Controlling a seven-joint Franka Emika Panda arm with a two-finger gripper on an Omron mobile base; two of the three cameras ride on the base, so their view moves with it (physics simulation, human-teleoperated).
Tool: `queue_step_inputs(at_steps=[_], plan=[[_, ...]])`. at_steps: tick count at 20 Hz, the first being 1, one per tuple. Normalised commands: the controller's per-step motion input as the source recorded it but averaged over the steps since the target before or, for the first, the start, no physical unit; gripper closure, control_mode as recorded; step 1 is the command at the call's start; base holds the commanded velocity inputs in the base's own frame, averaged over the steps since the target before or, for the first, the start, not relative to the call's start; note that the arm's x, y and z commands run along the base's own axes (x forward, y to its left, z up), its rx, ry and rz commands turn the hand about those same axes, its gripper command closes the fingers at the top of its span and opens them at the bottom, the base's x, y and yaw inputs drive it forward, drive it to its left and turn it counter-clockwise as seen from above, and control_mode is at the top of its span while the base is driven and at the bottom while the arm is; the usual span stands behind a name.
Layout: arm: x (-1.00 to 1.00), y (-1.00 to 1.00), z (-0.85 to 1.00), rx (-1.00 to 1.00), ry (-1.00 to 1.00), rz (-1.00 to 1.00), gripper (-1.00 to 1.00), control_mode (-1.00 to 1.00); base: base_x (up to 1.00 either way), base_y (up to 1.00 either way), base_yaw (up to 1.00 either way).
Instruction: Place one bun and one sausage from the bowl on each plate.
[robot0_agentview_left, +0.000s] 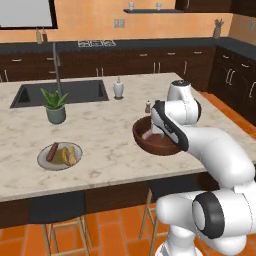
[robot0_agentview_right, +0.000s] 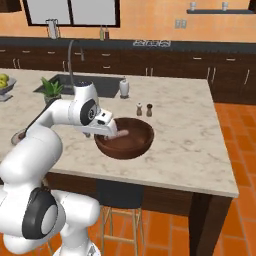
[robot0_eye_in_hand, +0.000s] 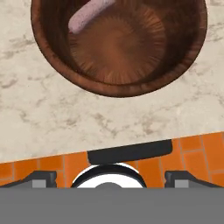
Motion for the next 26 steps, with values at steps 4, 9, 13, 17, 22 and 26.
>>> queue_step_inputs(at_steps=[4,9,13,17,22,26], plan=[[0.00,0.00,0.00,0.00,0.00,0.00,-1.00,1.00,0.16,-0.34,0.00],[0.00,0.00,0.00,0.00,0.00,0.00,-1.00,1.00,0.36,0.23,0.00],[0.00,0.00,0.00,0.00,0.00,0.00,-1.00,1.00,0.56,0.53,0.00],[0.00,0.00,0.00,0.00,0.00,0.00,-1.00,1.00,0.63,0.03,0.00],[0.97,0.00,-0.22,0.10,0.00,0.00,-1.00,-1.00,0.00,0.00,0.00],[0.99,-0.02,-0.54,0.18,0.00,-0.03,-1.00,-1.00,0.00,0.00,0.00]])
